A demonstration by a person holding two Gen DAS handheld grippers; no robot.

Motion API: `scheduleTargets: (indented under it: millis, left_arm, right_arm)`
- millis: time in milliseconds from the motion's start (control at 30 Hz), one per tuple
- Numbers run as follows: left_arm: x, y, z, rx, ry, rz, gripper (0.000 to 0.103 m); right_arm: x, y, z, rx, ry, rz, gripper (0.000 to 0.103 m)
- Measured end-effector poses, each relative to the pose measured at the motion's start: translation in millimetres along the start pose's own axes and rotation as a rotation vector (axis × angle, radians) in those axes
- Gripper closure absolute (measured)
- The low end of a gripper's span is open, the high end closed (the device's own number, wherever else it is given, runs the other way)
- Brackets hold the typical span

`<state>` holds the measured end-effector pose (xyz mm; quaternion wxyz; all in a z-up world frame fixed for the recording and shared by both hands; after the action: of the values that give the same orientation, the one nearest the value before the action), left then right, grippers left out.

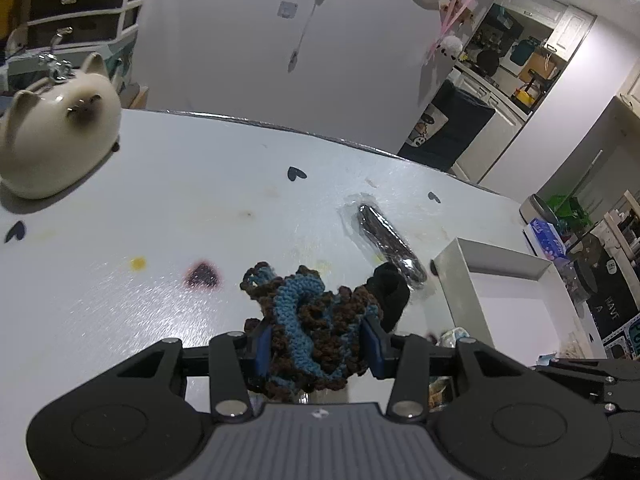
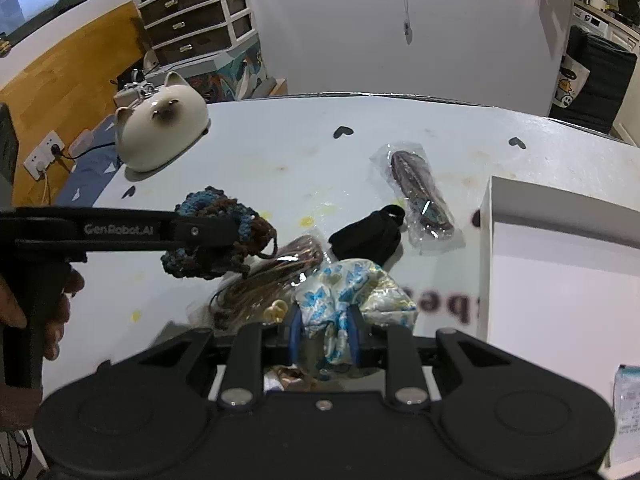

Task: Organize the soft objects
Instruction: 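Grasp the crocheted scrunchie with the left gripper while the right grasps the floral pouch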

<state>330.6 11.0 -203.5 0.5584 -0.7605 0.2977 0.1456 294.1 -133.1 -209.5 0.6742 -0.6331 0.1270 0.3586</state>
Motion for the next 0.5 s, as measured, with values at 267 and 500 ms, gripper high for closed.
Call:
scheduleTargets:
  millis: [267,500]
  left_arm:
    - [-52.1,-22.8,-20.7,-0.006,0.005,-0.129,0.058]
    - [-88.0,-44.3,-53.0,0.005,0.011,-0.239,0.058]
  right_arm:
    - [-45.5,-22.6,1.8,0.005,-0.017,-0.157,0.079]
    - [-84.6,-43.6,-12.8,0.044,-0.035,-0.269,0.079]
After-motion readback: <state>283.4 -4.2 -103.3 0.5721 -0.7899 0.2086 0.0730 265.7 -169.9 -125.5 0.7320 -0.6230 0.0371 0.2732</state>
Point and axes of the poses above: each gripper's, at about its wrist camera, not at the fingertips, and x roughly the way its jaws point, z to its left, y to its underside, the point moved 10 cm from there along x, roughly the way its jaws point, and after that the axes turned 15 degrees about -z, right-handed, at the moved point
